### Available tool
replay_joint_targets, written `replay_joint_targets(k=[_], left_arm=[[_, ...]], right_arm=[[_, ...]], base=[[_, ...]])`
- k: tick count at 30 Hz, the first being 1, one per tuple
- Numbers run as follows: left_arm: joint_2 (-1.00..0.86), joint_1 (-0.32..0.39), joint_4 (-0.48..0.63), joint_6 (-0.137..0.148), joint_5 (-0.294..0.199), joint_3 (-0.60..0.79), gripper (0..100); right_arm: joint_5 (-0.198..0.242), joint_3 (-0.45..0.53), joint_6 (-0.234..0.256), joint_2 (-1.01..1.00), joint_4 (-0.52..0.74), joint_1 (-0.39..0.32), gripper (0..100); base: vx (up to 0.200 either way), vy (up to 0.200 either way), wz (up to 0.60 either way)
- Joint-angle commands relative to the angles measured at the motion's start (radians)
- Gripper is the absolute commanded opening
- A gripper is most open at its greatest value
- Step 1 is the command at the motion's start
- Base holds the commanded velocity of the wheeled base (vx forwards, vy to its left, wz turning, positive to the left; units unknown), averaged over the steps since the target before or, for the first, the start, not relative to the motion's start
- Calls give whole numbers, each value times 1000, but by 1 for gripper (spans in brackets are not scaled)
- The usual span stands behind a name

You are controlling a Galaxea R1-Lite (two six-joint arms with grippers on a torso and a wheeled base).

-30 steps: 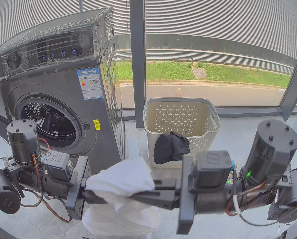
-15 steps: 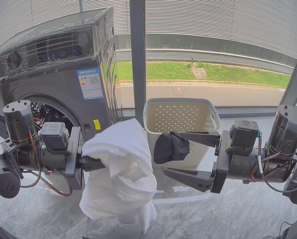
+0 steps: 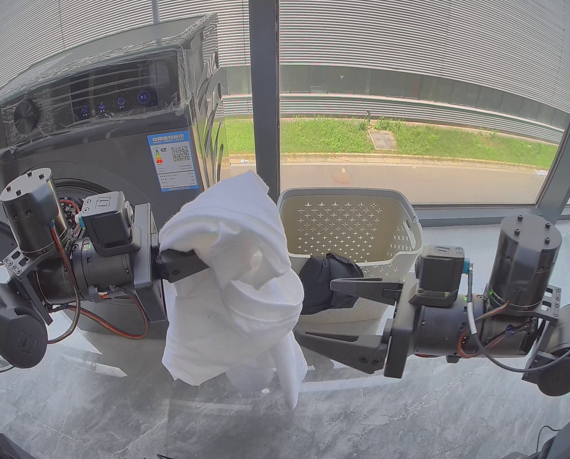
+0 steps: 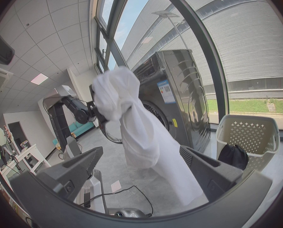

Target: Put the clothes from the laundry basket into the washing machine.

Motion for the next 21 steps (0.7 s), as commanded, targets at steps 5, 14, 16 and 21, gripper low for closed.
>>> replay_joint_targets(k=[5,14,16,21], left_arm=[[11,-3,-53,-26,11,1,0],[11,-3,-54,-26,11,1,0],[14,-3,-54,-26,11,1,0],[26,-3,-57,-25,12,0,0]], right_arm=[[9,-97,-11,178,-7,-3,100],[37,-147,-20,227,-50,-11,100],[39,-147,-20,227,-51,-1,100],[68,-150,-22,190,-61,81,100]], base=[[0,0,0],[0,0,0],[0,0,0],[0,0,0]])
